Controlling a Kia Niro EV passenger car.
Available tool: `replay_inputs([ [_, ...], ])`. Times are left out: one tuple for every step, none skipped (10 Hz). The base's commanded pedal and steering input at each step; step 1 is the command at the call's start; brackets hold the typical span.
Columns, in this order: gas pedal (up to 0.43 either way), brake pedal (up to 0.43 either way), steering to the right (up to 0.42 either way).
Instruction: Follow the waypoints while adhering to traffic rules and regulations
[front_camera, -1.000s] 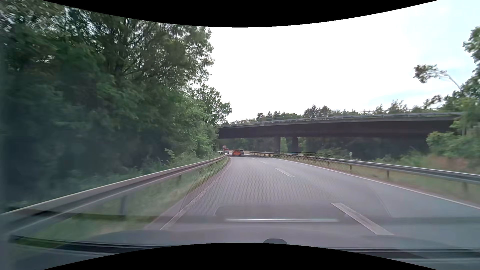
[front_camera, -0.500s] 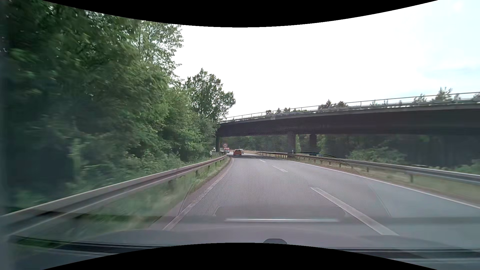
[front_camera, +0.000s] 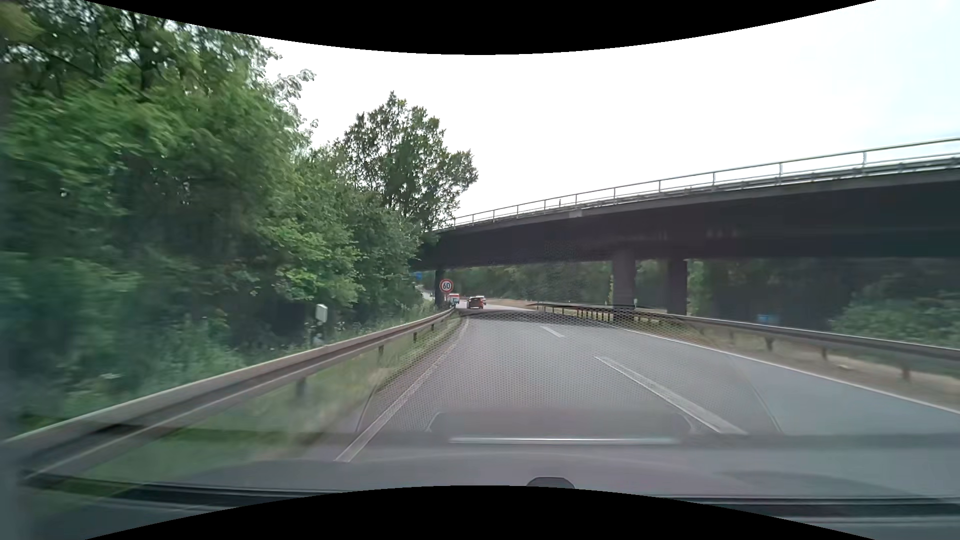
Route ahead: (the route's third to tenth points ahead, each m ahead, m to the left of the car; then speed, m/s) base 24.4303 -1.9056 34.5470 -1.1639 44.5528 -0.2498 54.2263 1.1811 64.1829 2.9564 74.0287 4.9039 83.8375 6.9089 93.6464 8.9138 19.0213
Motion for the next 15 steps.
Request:
replay_inputs([
  [0.000, 0.000, -0.021],
  [0.000, 0.000, -0.021],
  [0.000, 0.000, -0.020],
  [0.000, 0.000, -0.020],
  [0.000, 0.000, -0.020],
  [0.000, 0.000, -0.020],
  [0.000, 0.000, -0.018],
  [0.000, 0.000, -0.016],
  [0.000, 0.000, -0.016],
  [0.000, 0.000, -0.016],
  [0.000, 0.000, -0.016],
  [0.000, 0.000, -0.017],
  [0.000, 0.000, -0.019],
  [0.000, 0.000, -0.020],
  [0.000, 0.000, -0.020],
])
